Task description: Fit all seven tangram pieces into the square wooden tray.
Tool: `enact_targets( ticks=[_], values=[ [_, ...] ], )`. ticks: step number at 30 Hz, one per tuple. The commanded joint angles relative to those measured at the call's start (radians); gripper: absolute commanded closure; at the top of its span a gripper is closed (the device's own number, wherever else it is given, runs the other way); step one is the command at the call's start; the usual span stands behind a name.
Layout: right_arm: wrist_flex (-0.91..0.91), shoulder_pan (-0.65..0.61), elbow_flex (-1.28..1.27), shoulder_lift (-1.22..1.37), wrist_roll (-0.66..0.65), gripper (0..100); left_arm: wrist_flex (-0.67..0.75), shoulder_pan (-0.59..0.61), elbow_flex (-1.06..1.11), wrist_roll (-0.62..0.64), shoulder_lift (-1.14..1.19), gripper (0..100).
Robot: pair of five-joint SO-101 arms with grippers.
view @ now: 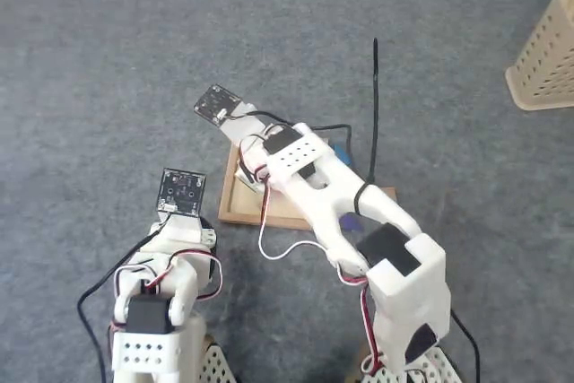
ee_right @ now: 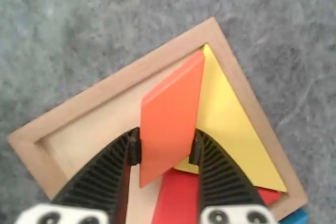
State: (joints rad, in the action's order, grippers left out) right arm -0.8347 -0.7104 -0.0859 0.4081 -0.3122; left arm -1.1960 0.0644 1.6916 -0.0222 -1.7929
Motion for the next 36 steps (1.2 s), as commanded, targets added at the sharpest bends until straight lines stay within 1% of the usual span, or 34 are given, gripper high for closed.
enact_targets(
  ticks=[1, 2, 4, 9, 12, 16, 19, 21, 23, 25, 28, 30, 33, 36],
  values=[
    [-0.059, -0.015, 0.038, -0.021, 0.009, 82.4, -0.005, 0.005, -0.005, 0.009, -0.003, 99],
    [-0.07, -0.015, 0.035, -0.035, 0.009, 80.4, -0.005, 0.005, -0.005, 0.009, -0.003, 99],
    [-0.09, -0.015, 0.032, -0.071, 0.009, 79.8, -0.005, 0.005, -0.005, 0.009, -0.003, 99],
    [-0.16, -0.007, 0.023, -0.18, 0.011, 83.8, -0.005, 0.005, -0.005, 0.009, -0.003, 99],
    [-0.193, 0.004, -0.035, -0.28, 0.026, 85.1, -0.005, 0.005, -0.005, 0.009, -0.003, 99],
    [-0.194, 0.087, -0.196, -0.498, 0.06, 90.3, -0.005, 0.005, -0.005, 0.009, -0.003, 99],
    [-0.143, 0.177, -0.374, -0.674, 0.068, 94.9, -0.005, 0.005, -0.005, 0.009, -0.003, 99],
    [-0.091, 0.219, -0.505, -0.762, 0.092, 95.6, -0.005, 0.005, -0.005, 0.009, -0.003, 99],
    [-0.051, 0.225, -0.603, -0.802, 0.1, 95.1, -0.005, 0.005, -0.005, 0.009, -0.003, 99],
    [-0.024, 0.216, -0.66, -0.794, 0.109, 92.4, -0.005, 0.005, -0.005, 0.009, -0.003, 99],
    [-0.005, 0.179, -0.669, -0.728, 0.117, 86.3, -0.005, 0.005, -0.005, 0.009, -0.003, 99],
    [0.015, 0.15, -0.647, -0.664, 0.175, 83.5, -0.005, 0.005, -0.005, 0.009, -0.003, 99],
    [0.053, 0.104, -0.595, -0.559, 0.258, 83.3, -0.005, 0.005, -0.005, 0.009, -0.003, 99],
    [0.064, 0.058, -0.535, -0.464, 0.302, 83.3, -0.005, 0.005, -0.005, 0.009, -0.003, 99]
  ],
)
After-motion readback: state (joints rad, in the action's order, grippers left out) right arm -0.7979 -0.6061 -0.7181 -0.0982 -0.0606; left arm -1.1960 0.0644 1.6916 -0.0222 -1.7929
